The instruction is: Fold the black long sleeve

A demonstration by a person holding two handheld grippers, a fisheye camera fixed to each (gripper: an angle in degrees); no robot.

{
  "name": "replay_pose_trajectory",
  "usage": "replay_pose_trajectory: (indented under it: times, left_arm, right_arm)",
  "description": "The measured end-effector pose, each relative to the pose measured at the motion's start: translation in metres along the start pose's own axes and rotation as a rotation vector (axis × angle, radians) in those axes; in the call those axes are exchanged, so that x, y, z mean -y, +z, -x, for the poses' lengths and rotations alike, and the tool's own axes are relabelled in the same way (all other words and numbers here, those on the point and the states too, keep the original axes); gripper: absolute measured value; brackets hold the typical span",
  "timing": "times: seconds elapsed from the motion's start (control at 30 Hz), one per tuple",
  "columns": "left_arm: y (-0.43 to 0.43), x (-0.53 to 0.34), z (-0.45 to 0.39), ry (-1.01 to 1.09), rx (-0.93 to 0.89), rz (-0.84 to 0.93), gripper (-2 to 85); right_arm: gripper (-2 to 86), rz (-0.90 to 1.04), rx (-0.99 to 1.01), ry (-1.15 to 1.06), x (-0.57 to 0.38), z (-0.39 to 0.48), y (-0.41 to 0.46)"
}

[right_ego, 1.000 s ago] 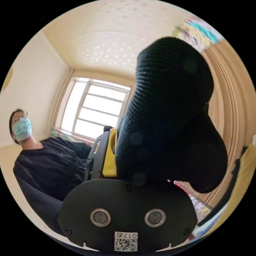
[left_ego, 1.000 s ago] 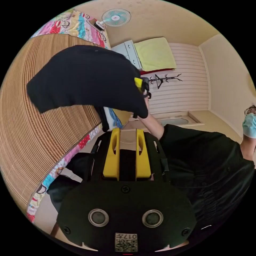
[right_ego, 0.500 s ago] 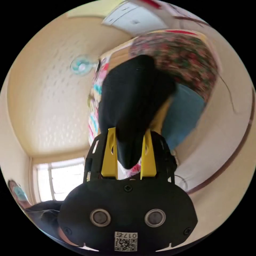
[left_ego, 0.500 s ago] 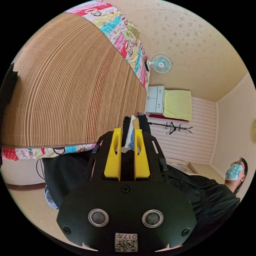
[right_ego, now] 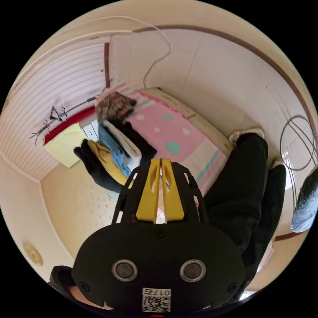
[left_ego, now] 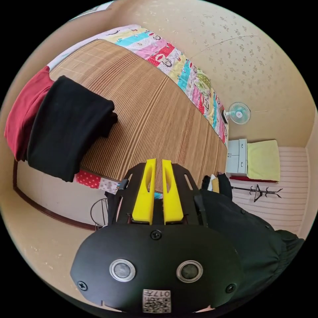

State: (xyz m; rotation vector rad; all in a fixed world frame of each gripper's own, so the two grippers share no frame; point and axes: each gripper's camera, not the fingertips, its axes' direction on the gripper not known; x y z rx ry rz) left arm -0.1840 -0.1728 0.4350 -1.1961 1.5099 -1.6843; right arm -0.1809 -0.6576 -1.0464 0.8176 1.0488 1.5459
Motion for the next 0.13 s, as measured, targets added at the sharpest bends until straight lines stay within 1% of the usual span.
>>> replay_pose_trajectory:
  times: [0.03, 0.07, 0.13]
  left_arm:
    - [-0.006, -0.002, 0.005, -0.018, 0.006, -0.021, 6.3]
    - [-0.017, -0.004, 0.013, -0.044, -0.002, -0.060, 7.5]
    - [-0.035, -0.002, 0.026, -0.069, -0.025, -0.119, 7.8]
  right_arm:
    - [0.6, 0.107, -0.031, -0.032, -0.008, 0.001, 0.035]
    - [0.6, 0.164, -0.044, -0.053, -0.013, 0.003, 0.054]
    - [0.5, 0.407, -0.079, -0.143, -0.040, 0.017, 0.137]
